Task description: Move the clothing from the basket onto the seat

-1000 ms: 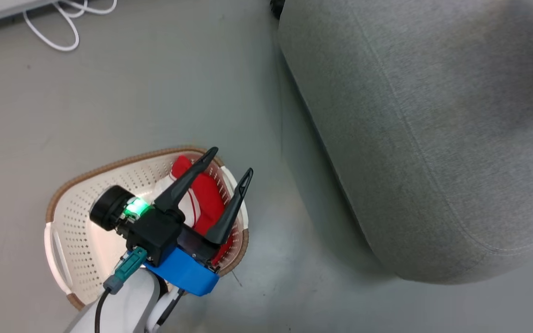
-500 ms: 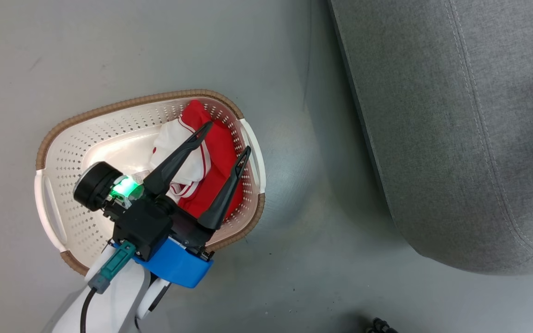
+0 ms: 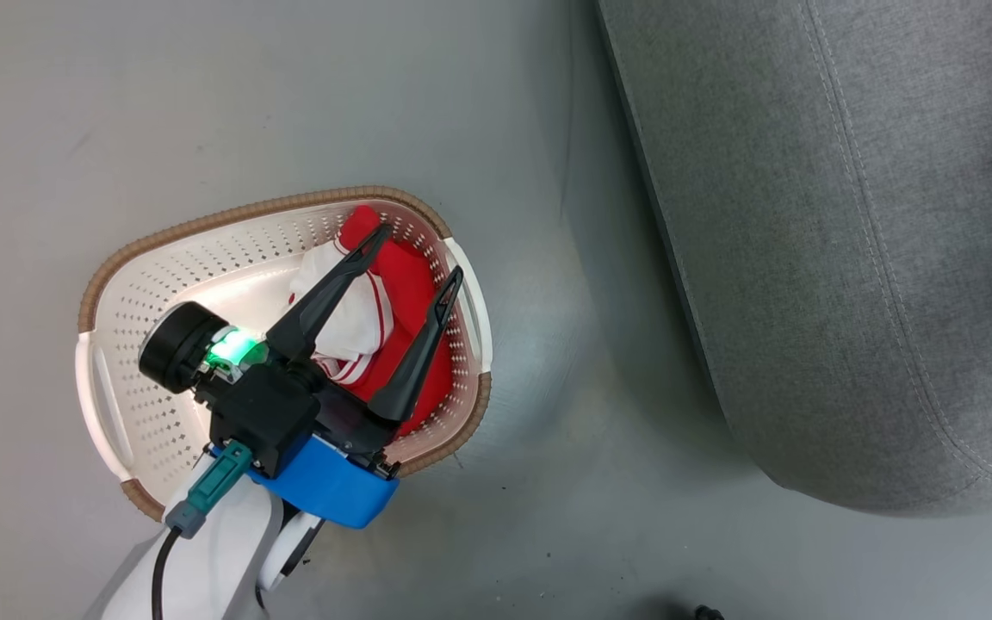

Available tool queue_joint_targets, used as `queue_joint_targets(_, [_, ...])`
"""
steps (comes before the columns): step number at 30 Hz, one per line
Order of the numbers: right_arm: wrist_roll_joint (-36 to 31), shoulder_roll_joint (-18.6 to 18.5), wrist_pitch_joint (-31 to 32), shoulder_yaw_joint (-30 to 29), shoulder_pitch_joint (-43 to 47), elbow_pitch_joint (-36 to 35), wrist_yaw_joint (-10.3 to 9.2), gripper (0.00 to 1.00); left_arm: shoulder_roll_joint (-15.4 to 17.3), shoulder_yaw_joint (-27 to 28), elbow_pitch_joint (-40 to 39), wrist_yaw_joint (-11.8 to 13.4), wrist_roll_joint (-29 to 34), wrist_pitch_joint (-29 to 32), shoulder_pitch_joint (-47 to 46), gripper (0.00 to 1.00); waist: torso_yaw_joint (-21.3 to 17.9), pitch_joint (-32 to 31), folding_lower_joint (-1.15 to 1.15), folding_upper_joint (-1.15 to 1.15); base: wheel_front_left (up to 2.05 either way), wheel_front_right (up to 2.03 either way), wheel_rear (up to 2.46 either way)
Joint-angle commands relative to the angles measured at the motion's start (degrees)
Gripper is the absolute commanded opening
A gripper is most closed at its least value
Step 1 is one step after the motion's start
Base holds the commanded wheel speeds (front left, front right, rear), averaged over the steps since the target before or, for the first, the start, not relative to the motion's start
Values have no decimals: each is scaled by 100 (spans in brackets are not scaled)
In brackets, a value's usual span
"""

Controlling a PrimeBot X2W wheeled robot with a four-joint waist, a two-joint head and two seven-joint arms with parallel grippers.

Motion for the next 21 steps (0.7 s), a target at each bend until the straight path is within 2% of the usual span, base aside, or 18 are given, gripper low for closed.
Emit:
queue_joint_targets(1, [-46,-14,-32,55,95,19,1,100,-22,55,15,-5,-2,-27,-14,100,11,-44,0,0,0,0,0])
queue_joint_targets(11, [-73,-84,-33,634,786,-31,1,100,-372,169,192,-5,-125,-28,206,100,209,-659,0,0,0,0,0])
queue_joint_targets(21, [-393,-63,-17,1420,1892,-161,1,100,-802,484,465,-6,-301,-28,785,100,500,-1827,0,0,0,0,0])
